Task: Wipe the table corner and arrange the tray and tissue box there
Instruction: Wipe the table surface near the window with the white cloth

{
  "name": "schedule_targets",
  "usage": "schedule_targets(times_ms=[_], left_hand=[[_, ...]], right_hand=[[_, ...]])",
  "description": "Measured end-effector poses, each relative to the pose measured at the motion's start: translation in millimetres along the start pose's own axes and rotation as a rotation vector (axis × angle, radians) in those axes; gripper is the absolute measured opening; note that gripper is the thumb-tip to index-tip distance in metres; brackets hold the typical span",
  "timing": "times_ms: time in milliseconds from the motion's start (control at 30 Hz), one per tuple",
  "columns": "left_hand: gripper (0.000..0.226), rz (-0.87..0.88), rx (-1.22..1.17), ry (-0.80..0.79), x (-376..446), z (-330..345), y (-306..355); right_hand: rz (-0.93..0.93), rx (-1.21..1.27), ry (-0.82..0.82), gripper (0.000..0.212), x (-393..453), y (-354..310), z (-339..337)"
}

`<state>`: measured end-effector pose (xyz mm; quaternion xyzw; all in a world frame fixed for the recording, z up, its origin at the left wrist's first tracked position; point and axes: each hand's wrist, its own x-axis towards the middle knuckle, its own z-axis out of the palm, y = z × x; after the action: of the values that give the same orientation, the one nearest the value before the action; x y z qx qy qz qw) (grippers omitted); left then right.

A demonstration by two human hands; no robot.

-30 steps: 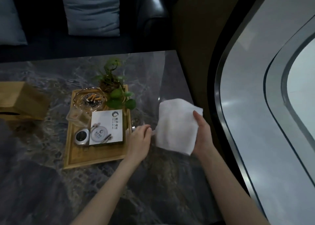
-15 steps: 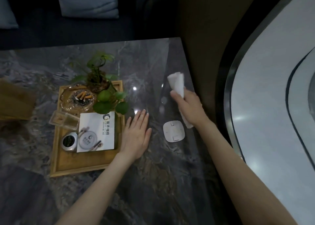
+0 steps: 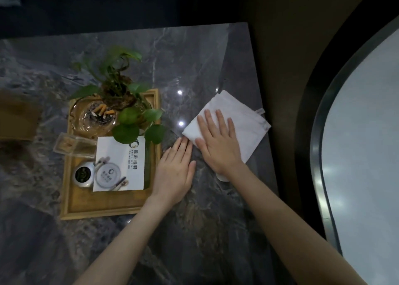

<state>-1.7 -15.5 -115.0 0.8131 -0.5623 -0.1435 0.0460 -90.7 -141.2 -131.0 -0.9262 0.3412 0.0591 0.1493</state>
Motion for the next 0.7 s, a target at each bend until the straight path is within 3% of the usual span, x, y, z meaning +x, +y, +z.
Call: schedule_targets(times_ms=[333,433,600,700], left_hand=[[0.049,-0.013,-0.034,0.020,1.6,-1.9,0.2],[0.049,-0.014,-0.037,0.024,1.4,-3.1,0.5],[0.050,-0.020,-0.017,0.018,1.2,-3.2,0.6],[0.050,-0.019,-0.017,0.016,1.5,-2.3,0.2]], right_hand=[[0.022,-0.026,0.005,0.070,43.7,53.2,-20.8],[0.021,0.010,0.017,0.061,57.8,63.8,-29.1],[0.101,0.069,0.074,0.052,65.9,38.7,-28.1],[0.040,0.057,0.057,0.054,61.0,20.4,-22.3]])
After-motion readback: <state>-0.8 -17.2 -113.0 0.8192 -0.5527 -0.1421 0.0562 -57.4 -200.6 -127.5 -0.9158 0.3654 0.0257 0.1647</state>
